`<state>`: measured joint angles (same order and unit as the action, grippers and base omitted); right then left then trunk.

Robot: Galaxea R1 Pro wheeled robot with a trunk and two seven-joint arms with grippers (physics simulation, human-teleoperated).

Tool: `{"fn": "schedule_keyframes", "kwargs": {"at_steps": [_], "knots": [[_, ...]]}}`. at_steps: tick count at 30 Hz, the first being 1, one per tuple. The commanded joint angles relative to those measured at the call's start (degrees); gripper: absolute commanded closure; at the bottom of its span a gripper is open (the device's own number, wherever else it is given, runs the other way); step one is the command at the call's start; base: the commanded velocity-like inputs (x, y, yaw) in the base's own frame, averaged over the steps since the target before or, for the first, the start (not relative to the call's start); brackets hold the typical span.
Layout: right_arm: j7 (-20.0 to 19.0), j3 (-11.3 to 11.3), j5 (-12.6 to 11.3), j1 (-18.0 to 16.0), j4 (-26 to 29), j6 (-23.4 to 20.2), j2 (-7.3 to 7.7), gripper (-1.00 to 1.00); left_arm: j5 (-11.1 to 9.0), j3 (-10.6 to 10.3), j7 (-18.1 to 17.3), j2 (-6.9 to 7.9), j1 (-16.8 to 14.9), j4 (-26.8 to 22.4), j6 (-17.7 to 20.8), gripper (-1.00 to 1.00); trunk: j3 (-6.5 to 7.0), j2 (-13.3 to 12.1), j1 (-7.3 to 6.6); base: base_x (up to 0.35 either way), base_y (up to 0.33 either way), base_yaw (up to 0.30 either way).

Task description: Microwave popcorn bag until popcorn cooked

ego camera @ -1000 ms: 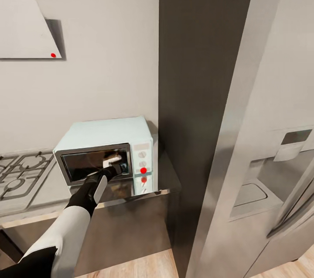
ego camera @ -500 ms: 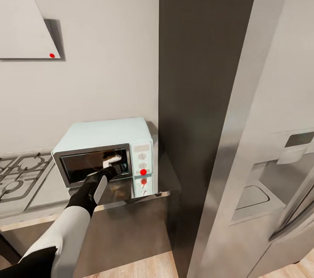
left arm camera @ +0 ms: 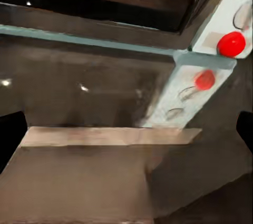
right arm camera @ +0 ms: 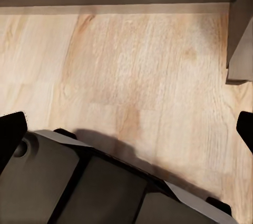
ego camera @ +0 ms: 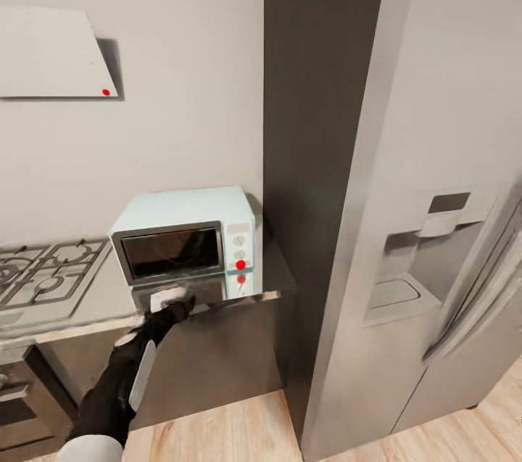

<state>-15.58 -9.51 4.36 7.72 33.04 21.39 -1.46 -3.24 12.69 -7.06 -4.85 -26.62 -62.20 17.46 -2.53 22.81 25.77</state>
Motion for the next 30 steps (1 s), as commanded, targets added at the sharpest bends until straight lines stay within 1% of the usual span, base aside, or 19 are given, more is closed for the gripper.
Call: {"fn": "schedule_keyframes", "kwargs": {"at_steps": [1, 3, 6, 7, 10, 11, 12, 14, 15, 16, 17, 18, 20, 22, 23, 24, 26, 27, 30], "knots": [[-0.1, 0.1, 0.5, 0.0, 0.3, 0.2, 0.03, -1.00, -0.4, 0.3, -3.3, 0.24, 9.1, -10.8, 0.8, -1.00, -0.11, 0.1, 0.01, -0.350, 0.000, 0.000], [-0.1, 0.1, 0.5, 0.0, 0.4, 0.2, 0.05, -1.00, -0.4, 0.7, -4.3, 0.67, 16.5, -16.7, 0.9, -1.00, -0.11, 0.1, 0.01, -0.350, 0.000, 0.000], [-0.1, 0.0, 0.5, 0.0, 0.7, 0.2, 0.06, -1.00, -0.4, 1.3, -5.2, 1.41, 29.2, -21.4, 0.2, -1.00, -0.11, 0.1, 0.01, -0.294, 0.000, 0.000], [-0.2, 0.0, 0.6, -0.1, 1.7, 0.0, -0.03, -1.00, -0.5, 3.3, -7.2, 1.39, 34.6, -21.9, 0.1, -1.00, -0.11, 0.1, 0.01, -0.093, 0.000, 0.000], [-0.3, -0.7, 0.6, -0.1, 7.7, -1.7, -0.21, -1.00, -0.5, 8.7, -12.1, 0.95, 41.1, -22.1, 0.0, -1.00, -0.11, 0.1, 0.01, -0.041, 0.000, 0.000], [-0.2, -2.1, 0.7, -0.1, 15.5, -8.1, -0.44, -1.00, -0.5, 12.2, -15.7, 0.56, 43.6, -21.8, -0.1, -1.00, -0.11, 0.1, 0.01, -0.010, 0.000, 0.000], [0.0, -3.2, 0.8, -0.3, 22.9, -16.0, -0.54, -1.00, -0.5, 13.9, -17.3, 0.38, 44.4, -21.5, -0.2, -1.00, -0.11, 0.1, 0.01, -0.005, 0.000, 0.000], [0.7, -4.6, 0.8, -1.1, 33.6, -26.7, -0.72, -1.00, -0.5, 15.1, -18.3, 0.27, 45.0, -19.9, -1.9, -1.00, -0.11, 0.1, 0.01, -0.003, 0.000, 0.000], [2.0, -6.4, 0.8, -3.9, 41.9, -35.6, -1.82, -1.00, -0.6, 15.6, -18.6, 0.22, 45.0, -16.6, -5.6, -1.00, -0.11, 0.1, 0.01, 0.000, 0.000, 0.000], [3.4, -7.8, 0.9, -8.2, 44.3, -41.0, -2.99, -1.00, -0.5, 15.7, -18.6, 0.27, 44.6, -12.9, -8.9, -1.00, -0.11, 0.1, 0.01, 0.000, 0.000, 0.000], [5.0, -9.2, 1.0, -13.7, 43.6, -45.0, -4.06, -1.00, -0.5, 15.7, -18.6, 0.30, 44.1, -9.4, -11.7, -1.00, -0.11, 0.1, 0.01, 0.000, 0.000, 0.000], [6.0, -9.8, 1.0, -17.7, 41.7, -46.9, -4.80, -1.00, -0.5, 15.8, -18.6, 0.32, 43.8, -7.6, -13.1, -1.00, -0.11, 0.1, 0.01, 0.000, 0.000, 0.000], [8.1, -10.5, 0.7, -28.4, 33.6, -49.2, -7.38, -1.00, -0.5, 16.0, -18.7, 0.49, 43.4, -5.1, -14.9, -1.00, -0.11, 0.1, 0.01, 0.000, 0.000, 0.000], [8.9, -10.7, 0.2, -36.0, 25.6, -49.7, -8.53, -1.00, -0.6, 15.9, -18.7, 0.60, 43.3, -4.3, -15.4, -1.00, -0.11, 0.1, 0.01, 0.000, 0.000, 0.000], [9.3, -10.7, -2.7, -43.2, 18.6, -49.8, -8.53, -1.00, -0.6, 15.8, -18.6, 0.67, 43.2, -4.0, -15.6, -1.00, -0.11, 0.1, 0.01, 0.000, 0.000, 0.000], [9.6, -10.8, -7.7, -49.4, 13.4, -49.7, -8.53, -1.00, -0.6, 15.9, -18.7, 0.70, 43.2, -3.9, -15.6, -1.00, -0.11, 0.1, 0.01, 0.000, 0.000, 0.000], [10.5, -10.9, -11.9, -54.8, 9.0, -49.7, -8.53, -1.00, -0.7, 16.0, -18.7, 0.71, 43.2, -3.8, -15.7, -1.00, -0.11, 0.1, 0.01, 0.000, 0.000, 0.000], [11.2, -10.9, -13.1, -57.1, 7.0, -49.7, -8.53, -1.00, -0.7, 15.9, -18.7, 0.71, 43.2, -3.8, -15.7, -1.00, -0.11, 0.1, 0.01, 0.000, 0.000, 0.000], [13.7, -11.0, -15.0, -61.3, 1.9, -47.7, -8.53, -1.00, -0.7, 15.8, -18.8, 0.65, 43.2, -3.8, -15.7, -1.00, -0.11, 0.1, 0.01, 0.000, 0.000, 0.000]]}}
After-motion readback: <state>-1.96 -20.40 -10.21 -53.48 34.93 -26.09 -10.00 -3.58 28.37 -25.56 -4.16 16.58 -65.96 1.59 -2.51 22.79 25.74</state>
